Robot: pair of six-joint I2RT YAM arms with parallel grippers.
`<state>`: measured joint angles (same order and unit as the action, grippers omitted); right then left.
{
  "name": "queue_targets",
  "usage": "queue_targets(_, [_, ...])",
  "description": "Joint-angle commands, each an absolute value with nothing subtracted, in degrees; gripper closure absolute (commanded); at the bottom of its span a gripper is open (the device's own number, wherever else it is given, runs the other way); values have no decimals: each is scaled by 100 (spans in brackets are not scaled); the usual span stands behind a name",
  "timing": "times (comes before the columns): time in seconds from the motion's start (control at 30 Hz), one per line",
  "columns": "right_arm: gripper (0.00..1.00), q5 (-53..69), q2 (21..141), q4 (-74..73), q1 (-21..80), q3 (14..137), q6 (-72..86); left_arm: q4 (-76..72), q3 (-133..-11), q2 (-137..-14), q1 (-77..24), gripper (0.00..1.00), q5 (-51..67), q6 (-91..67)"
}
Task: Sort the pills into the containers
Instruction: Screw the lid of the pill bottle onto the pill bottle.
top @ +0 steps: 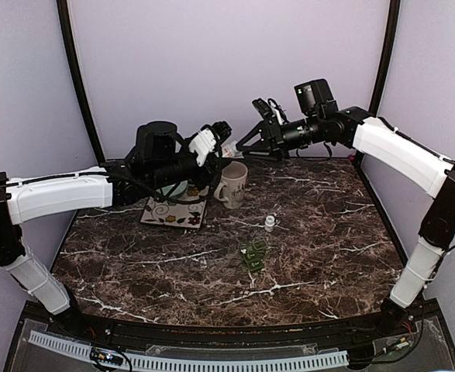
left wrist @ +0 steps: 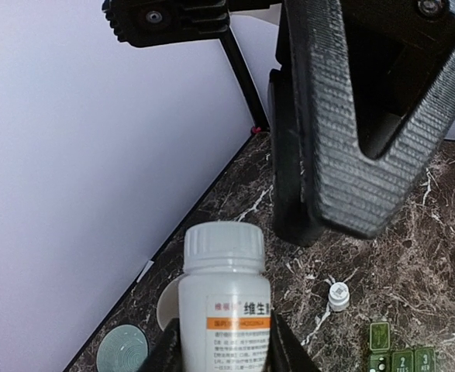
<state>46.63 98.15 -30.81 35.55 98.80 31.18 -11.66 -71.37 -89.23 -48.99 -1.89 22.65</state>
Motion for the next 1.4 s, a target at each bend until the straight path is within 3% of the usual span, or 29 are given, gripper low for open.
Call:
queue_targets(0.0, [52, 4763, 9908, -2866, 3527, 10089, 3145, -956, -7355, -8648, -4852, 100, 345, 2095])
queue_targets(1.37, [51, 4896, 10241, -2786, 3521, 10301, 3205, -823, -7396, -8576, -4843, 100, 764, 2088])
